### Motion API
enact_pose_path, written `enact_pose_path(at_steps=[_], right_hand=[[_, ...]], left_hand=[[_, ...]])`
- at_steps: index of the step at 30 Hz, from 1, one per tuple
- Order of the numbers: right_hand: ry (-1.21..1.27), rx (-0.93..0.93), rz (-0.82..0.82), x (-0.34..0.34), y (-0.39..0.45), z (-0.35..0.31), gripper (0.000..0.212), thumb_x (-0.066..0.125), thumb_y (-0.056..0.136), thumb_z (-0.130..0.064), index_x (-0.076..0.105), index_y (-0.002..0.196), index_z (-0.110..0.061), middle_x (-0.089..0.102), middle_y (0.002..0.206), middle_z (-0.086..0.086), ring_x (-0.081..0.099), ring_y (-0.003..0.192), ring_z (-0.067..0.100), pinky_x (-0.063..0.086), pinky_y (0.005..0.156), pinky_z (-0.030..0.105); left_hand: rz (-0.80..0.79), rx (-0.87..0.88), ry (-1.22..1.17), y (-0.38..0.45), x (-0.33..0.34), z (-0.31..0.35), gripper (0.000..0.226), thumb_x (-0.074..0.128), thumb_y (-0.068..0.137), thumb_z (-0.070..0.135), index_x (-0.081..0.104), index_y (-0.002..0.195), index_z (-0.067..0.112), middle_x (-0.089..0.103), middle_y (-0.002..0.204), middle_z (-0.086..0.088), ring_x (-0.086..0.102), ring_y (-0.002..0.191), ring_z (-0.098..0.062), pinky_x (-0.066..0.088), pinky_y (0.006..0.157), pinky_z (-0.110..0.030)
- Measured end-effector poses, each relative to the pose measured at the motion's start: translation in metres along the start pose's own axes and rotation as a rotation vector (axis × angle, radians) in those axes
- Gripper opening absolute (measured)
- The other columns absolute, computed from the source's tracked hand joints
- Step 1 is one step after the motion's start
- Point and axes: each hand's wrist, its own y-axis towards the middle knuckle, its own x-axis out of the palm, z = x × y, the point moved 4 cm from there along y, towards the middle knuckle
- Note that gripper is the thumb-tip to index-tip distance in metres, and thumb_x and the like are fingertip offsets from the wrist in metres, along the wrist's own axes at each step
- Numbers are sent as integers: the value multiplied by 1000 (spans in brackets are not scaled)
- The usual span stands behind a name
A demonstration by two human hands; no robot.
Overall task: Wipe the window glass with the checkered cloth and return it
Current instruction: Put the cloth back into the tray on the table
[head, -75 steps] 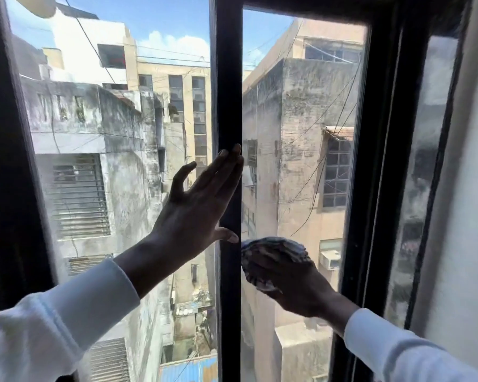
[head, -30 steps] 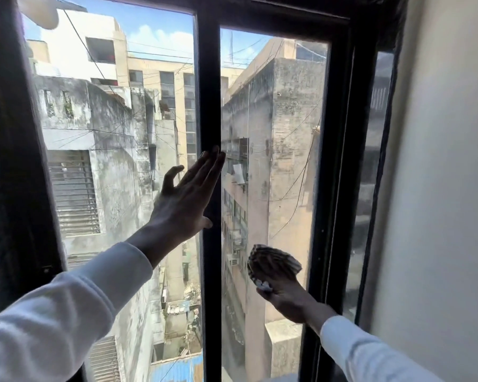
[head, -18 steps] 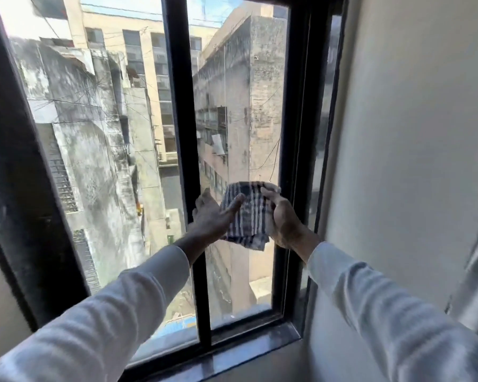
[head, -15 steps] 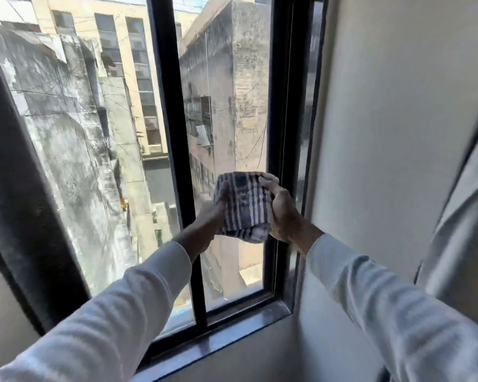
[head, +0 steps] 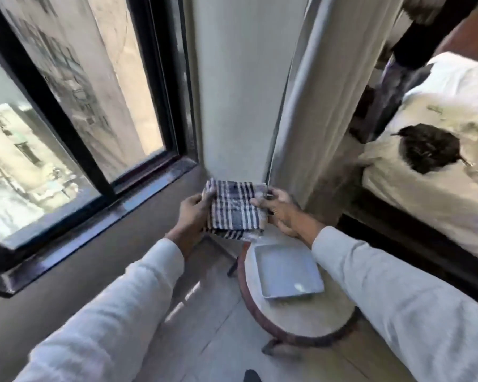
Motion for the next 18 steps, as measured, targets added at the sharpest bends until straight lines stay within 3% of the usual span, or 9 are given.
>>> enact_pose_path(at_steps=[3,5,9,11,14,18], right_hand=[[-20,97,94,-69,2,56,57,67,101,18,53,156,10,65,147,31,63,126,35,53,120,61],[-69,159,114,-116,13,98,55,63,101,22,53,155,13,61,156,36,64,128,38,46,127,65],[-204,242,227,-199,49,188,44,69,97,21,64,141,18,68,145,40,66,138,54,50,123,70],[-263,233,280,-228,65,224,43,75,96,16,69,138,14,74,139,34,70,135,53,54,119,68],[-325,217,309,-262,93,269,40,78,99,7,71,139,7,77,137,27,74,131,46,58,116,65],[-389,189,328,-285,135,311,41,72,105,5,68,146,2,76,141,24,77,126,39,62,110,49]], left_hand=[[-64,-127,-26,-1,59,-78,24,73,106,22,74,87,6,73,83,-10,68,57,-6,55,60,-21],[-113,-219,-60,-2,96,-127,10,73,105,12,78,101,5,77,90,-13,74,59,-8,60,60,-21],[-200,-327,-34,7,163,-217,30,73,99,-3,77,128,-1,77,107,-14,72,81,-19,62,61,-22],[-210,-326,6,18,190,-255,30,73,96,-12,74,126,-6,75,99,-14,69,83,-22,62,67,-25],[-166,-305,53,41,227,-310,28,67,97,-19,70,123,-8,70,87,-11,67,79,-24,60,59,-22],[-99,-337,114,70,251,-367,32,70,99,-9,68,131,-7,74,112,-25,76,113,-44,65,101,-52]])
